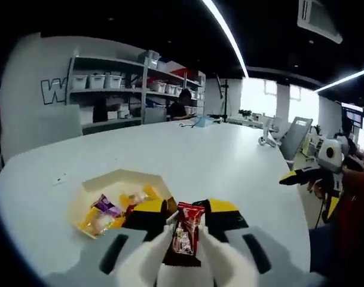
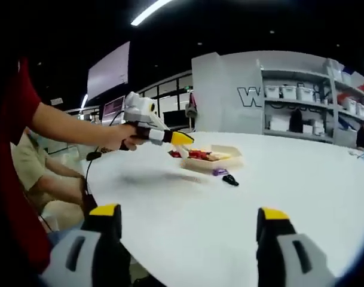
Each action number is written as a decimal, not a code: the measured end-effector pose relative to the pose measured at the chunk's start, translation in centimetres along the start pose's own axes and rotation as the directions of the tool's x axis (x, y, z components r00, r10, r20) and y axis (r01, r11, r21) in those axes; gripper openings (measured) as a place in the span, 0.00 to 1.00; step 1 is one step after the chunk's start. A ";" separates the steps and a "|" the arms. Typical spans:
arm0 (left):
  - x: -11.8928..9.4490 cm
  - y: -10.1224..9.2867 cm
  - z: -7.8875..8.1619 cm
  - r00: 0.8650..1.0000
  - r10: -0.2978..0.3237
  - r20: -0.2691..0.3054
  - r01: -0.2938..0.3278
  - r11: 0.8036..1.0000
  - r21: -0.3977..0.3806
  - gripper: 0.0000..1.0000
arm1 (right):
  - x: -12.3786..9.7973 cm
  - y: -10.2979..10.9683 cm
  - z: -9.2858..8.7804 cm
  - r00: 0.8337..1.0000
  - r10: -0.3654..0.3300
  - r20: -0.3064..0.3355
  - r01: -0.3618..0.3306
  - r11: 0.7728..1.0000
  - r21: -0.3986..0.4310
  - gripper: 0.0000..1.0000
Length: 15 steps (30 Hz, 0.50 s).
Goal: Place the target food into the container with the food tongs after gripping and lifting it, then release it inside without dropping or visibly crushing the food.
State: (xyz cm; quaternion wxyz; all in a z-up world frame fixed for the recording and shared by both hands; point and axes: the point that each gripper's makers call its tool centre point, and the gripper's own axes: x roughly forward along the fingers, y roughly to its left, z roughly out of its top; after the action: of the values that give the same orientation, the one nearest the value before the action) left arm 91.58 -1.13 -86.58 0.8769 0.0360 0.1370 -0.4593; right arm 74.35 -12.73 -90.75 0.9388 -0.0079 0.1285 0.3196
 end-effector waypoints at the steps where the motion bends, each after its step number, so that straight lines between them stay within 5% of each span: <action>1: 0.1 0.1 0.2 1.000 -0.001 0.001 0.001 1.000 -0.005 0.24 | -0.1 -0.1 0.0 1.000 -0.004 0.003 0.004 1.000 0.006 0.95; 15: 2.8 2.4 1.0 0.999 0.050 -0.007 -0.050 0.998 -0.029 0.24 | -1.0 -0.9 -0.2 1.000 -0.021 0.011 0.021 0.999 0.028 0.99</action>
State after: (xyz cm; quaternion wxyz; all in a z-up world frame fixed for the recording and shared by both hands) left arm 95.32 -2.19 -86.53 0.8881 0.0283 0.1454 -0.4352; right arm 74.14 -14.08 -90.78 0.9428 0.0056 0.1277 0.3078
